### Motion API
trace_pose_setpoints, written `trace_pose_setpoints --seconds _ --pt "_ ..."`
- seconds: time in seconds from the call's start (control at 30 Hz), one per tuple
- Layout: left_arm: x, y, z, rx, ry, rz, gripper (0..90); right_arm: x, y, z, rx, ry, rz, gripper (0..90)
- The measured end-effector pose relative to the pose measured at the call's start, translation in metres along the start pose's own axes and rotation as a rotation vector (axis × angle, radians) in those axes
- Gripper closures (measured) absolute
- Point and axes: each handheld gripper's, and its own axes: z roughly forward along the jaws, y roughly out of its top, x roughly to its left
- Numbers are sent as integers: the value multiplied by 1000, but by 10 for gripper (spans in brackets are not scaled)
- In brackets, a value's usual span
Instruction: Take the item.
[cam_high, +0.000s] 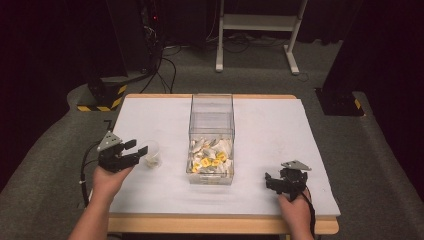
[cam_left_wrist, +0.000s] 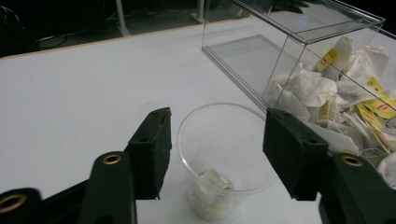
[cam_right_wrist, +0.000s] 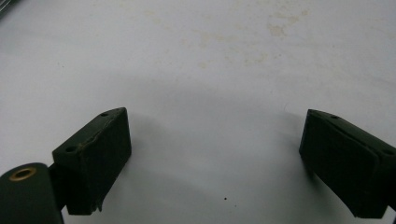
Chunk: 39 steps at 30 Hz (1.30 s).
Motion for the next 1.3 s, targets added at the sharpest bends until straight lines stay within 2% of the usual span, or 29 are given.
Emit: trace_pose_setpoints --seconds 0.2,0.77,1.2,1.3 --pt "5 -3 -3 2 21 -10 342 0 0 0 0 0 0 90" --pt "22 -18 -12 15 63 -37 337 0 0 0 0 -1 0 91" --pt "32 -50 -12 72 89 -68 331 0 0 0 0 -1 1 91" --pt "32 -59 -9 100 96 -67 327 0 0 0 0 -2 1 91"
